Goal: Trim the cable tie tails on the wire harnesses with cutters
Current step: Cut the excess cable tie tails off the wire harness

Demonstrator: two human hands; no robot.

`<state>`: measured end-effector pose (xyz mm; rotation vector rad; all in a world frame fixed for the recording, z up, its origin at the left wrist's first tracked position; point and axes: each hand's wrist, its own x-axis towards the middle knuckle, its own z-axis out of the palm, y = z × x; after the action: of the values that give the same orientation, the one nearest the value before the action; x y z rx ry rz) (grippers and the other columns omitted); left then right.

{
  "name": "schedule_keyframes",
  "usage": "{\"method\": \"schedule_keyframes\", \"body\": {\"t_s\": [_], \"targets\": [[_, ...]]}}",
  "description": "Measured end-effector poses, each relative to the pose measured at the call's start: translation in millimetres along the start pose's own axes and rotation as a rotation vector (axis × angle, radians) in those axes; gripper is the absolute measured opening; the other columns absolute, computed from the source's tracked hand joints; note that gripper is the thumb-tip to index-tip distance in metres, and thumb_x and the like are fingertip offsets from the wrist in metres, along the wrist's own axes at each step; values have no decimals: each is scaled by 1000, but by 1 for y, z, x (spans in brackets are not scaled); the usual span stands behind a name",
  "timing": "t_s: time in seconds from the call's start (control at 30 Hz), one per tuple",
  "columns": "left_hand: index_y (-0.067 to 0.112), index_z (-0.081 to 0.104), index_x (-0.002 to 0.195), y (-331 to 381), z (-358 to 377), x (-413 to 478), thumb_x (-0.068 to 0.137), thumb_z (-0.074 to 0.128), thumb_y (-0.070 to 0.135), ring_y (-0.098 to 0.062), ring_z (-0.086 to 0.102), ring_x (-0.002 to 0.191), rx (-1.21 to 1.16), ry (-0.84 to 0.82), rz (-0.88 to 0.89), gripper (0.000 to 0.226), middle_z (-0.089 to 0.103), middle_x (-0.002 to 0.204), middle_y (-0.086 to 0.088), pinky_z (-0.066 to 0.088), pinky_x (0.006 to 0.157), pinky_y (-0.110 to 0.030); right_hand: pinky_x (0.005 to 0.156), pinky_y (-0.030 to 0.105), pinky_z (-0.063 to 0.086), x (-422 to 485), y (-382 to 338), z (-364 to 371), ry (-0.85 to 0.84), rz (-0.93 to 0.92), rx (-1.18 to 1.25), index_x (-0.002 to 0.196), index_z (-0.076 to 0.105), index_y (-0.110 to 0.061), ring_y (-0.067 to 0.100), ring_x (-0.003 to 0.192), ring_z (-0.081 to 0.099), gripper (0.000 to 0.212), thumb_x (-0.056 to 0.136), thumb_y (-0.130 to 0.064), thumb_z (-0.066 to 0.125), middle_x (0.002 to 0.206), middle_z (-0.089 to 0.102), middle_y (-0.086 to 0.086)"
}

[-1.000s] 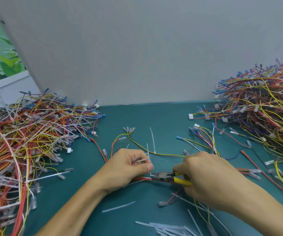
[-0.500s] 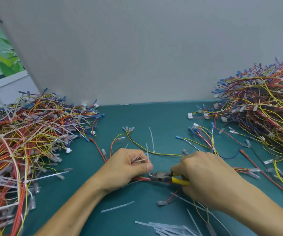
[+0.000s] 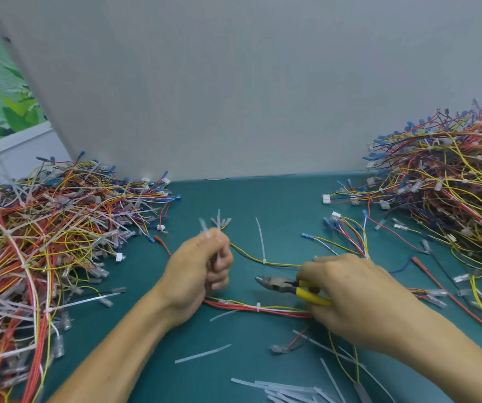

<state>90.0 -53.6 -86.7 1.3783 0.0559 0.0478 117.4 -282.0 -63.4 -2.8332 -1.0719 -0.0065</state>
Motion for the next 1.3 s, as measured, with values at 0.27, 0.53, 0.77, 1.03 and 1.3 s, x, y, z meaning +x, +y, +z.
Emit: {"method": "schedule_keyframes", "body": {"t_s": [0.27,0.53,0.77,1.03,1.3], "targets": [[11,53,83,9,-27,8,87,31,5,-10,31,42,-282,208,106,23,41,55,1,26,38,-21,74,34,46,2,-5,9,-97,-22,36,99,47,-32,27,97,56,14,87,-39,50,98,60,-5],[16,67,67,11,-37,7,68,67,16,-8,23,37,281,339,150,2,29,43,7,21,40,-17,71,31,44,0,10,-9,-248,-23,-49,97,49,-34,21,81,46,17,81,-31,54,80,46,-7],[31,74,93,4,-39,-1,78,71,47,-7,54,66,1339,81,157,22,69,73,11,47,70,-21,69,35,50,0,7,-9,-242,-2,17,73,45,-27,22,76,51,22,78,-44,57,69,47,-2],[22,72,75,7,-49,1,84,69,20,-1,44,49,1033,1,56,10,58,53,8,36,53,-16,70,29,44,0,-8,-3,-180,28,134,79,45,-17,15,81,48,15,77,-31,50,82,48,-2],[10,63,74,5,-54,0,86,63,4,-4,32,45,775,-4,20,13,42,43,11,28,47,-17,56,33,35,27,-40,-3,-120,-13,14,85,46,-17,34,78,50,17,83,-34,49,84,57,5]]}}
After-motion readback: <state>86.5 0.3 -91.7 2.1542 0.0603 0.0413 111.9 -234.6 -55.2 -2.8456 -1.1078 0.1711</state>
